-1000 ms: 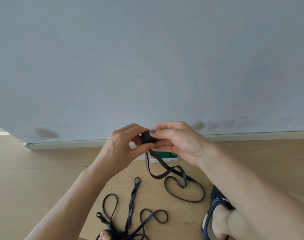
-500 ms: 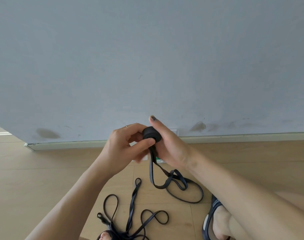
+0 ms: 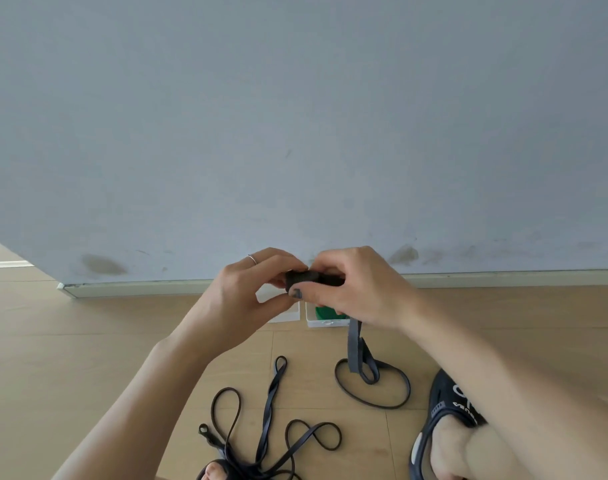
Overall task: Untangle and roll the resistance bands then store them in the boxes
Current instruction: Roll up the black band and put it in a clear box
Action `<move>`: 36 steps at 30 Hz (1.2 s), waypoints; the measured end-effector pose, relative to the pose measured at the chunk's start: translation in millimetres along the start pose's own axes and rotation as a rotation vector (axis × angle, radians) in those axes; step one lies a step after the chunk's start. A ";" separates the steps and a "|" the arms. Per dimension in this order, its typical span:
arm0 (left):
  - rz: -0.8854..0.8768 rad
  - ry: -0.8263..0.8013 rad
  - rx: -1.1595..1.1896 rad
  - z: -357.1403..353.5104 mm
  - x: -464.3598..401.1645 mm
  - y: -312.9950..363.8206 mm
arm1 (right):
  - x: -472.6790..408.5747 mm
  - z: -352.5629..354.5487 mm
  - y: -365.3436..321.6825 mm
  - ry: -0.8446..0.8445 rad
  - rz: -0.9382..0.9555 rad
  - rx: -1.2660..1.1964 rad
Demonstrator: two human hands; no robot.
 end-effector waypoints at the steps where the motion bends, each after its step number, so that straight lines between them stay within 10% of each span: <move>1: 0.103 -0.063 0.067 -2.7 -0.5 -6.2 | 1.4 -1.4 -0.7 0.041 0.061 0.131; 7: 0.619 -0.501 0.768 -28.8 5.3 -27.0 | 9.5 -12.0 -13.9 0.143 0.369 0.522; 12: 0.463 -0.348 0.365 -27.5 0.0 -17.3 | 12.8 -20.6 -18.1 0.136 0.327 0.488; 23: 0.365 -0.226 0.243 -11.2 -0.1 -16.2 | 13.7 -18.0 3.0 -0.043 -0.157 -0.188; 36: 0.210 -0.071 0.134 4.0 -1.0 -6.4 | 4.2 -32.5 2.6 -0.097 -0.272 -0.894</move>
Point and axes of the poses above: each hand's wrist, its own x-axis away from the middle knuckle, its own z-axis out of the back of the hand, y = z × x, the point moved 6 cm from there along -x, towards the middle knuckle, and after that the axes turned 14 degrees about z, right-handed, at the moved point
